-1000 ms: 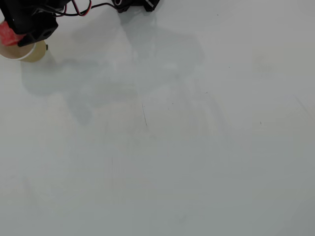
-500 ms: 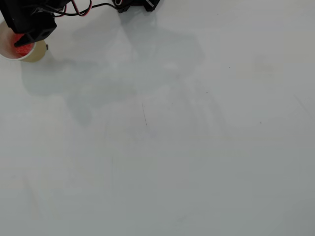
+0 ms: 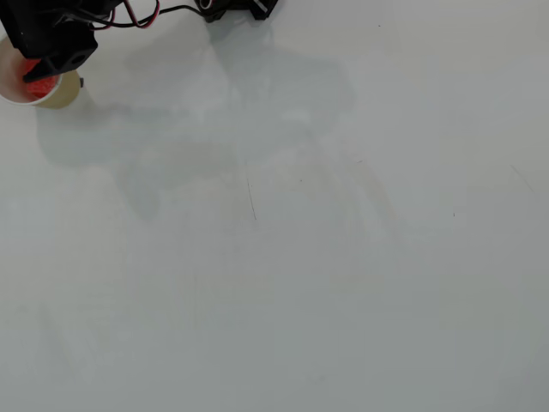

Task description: Pick up the cube and drop it in the cup.

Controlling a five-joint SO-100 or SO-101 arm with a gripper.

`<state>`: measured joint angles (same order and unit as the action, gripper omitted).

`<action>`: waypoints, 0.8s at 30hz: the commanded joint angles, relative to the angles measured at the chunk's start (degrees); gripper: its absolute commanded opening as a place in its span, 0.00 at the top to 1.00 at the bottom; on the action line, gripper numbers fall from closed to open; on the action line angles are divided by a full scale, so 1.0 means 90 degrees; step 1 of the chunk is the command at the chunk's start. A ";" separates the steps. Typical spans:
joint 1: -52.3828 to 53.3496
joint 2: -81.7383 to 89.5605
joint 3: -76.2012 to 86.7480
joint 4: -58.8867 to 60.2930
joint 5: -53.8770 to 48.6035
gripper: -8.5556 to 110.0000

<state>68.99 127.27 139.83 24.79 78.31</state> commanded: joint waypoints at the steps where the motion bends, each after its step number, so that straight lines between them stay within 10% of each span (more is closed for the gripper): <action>1: -0.0098 0.0283 -0.0928 -0.0439 -0.0127 0.78; 3: -0.0098 0.0352 -0.0811 -0.0713 -0.0127 0.93; 24: -0.2803 0.2129 0.0566 -0.1260 -0.0098 0.93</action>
<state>49.66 139.75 143.88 15.64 77.70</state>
